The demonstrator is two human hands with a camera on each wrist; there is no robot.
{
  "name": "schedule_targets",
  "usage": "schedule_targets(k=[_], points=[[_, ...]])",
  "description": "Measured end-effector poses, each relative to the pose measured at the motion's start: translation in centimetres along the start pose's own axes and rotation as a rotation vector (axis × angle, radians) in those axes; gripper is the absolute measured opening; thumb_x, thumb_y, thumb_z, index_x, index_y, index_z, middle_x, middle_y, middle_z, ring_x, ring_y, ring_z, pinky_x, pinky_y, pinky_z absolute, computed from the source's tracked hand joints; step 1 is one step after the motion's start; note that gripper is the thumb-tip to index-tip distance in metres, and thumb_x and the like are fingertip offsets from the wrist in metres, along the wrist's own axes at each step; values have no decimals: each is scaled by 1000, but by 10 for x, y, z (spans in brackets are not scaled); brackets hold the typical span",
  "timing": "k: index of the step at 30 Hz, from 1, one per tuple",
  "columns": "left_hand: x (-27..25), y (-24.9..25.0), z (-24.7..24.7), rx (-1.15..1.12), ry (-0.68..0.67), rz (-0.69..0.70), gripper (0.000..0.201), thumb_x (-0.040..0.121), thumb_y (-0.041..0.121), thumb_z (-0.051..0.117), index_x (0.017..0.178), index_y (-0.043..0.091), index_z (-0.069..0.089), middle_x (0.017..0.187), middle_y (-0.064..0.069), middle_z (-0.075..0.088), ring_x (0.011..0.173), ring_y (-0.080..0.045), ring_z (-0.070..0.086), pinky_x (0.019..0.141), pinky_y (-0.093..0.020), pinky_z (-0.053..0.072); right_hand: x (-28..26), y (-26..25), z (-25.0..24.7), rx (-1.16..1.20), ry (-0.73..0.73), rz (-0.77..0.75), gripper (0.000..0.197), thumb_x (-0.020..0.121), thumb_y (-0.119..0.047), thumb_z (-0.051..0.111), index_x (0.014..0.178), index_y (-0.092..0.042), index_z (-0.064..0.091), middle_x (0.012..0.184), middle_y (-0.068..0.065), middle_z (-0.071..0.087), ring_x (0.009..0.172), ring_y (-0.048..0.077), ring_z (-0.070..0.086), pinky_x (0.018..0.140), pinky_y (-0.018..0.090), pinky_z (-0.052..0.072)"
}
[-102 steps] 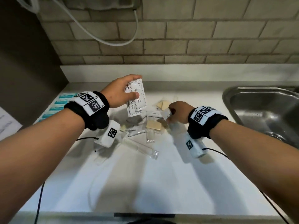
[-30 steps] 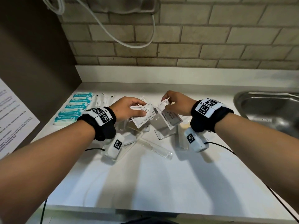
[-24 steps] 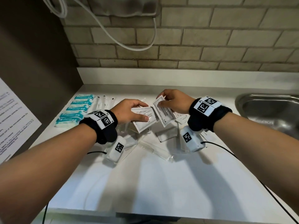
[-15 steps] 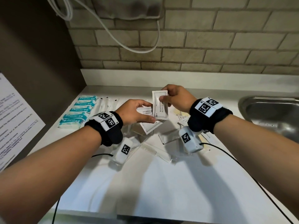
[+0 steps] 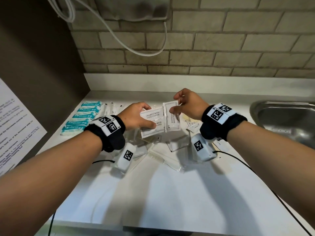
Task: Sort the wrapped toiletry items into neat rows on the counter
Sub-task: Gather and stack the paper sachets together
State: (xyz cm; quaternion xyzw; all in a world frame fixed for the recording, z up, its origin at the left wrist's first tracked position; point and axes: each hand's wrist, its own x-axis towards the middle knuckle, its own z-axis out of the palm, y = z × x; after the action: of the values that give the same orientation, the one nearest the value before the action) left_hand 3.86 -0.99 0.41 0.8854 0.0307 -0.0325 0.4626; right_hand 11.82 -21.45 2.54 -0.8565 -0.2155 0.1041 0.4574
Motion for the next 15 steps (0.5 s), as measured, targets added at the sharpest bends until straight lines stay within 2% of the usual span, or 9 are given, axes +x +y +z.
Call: schedule_targets(k=[2,4,5,7,11,13,15], points=[[0,1,1,2,11,26,32,71,11,84,95,15,63,95,-6,73,78,-18,66,79,-31,54,-3,-5,-3,2,-85,-42,26,77,-5,79,85,-18,58,72,0,58,68,18,57,66,24,46],[0,2,0,-11,35,56,19,75,12,80,89,18,68,88,1,73,72,-10,64,73,-21,51,-6,-9,-4,37,-153,-71,18,80,-6,76,80,-20,64,74,1,67,72,14,62,75,25,51],[-1,2,0,-14,48,67,17,77,13,79,87,21,69,84,5,72,69,-6,63,70,-17,49,-7,-10,-5,30,-176,-74,13,82,-8,74,81,-19,68,77,1,69,71,10,63,76,22,52],[0,1,0,-39,67,78,17,77,15,79,90,23,72,81,7,72,68,-4,63,70,-15,47,-10,-13,-5,-25,-209,-76,5,85,-13,72,89,-13,74,80,-1,71,64,1,59,71,15,50],[2,3,0,-109,71,66,14,82,16,75,94,24,72,78,9,72,65,-1,63,67,-15,47,-11,-18,-2,-142,-224,-118,15,83,-17,75,97,-11,76,75,-12,63,61,-1,52,59,4,41],[1,6,1,-172,18,54,17,88,16,68,104,23,69,84,3,73,70,-8,68,66,-23,54,-9,-21,1,-179,-192,-143,16,80,-14,77,96,-12,76,72,-11,60,61,1,52,61,8,43],[-3,12,5,-310,-58,9,22,97,14,56,117,20,61,95,-6,73,76,-22,73,58,-30,59,-5,-23,3,-202,-121,-165,18,75,-14,81,92,-14,75,70,-6,61,60,5,52,64,17,46]])
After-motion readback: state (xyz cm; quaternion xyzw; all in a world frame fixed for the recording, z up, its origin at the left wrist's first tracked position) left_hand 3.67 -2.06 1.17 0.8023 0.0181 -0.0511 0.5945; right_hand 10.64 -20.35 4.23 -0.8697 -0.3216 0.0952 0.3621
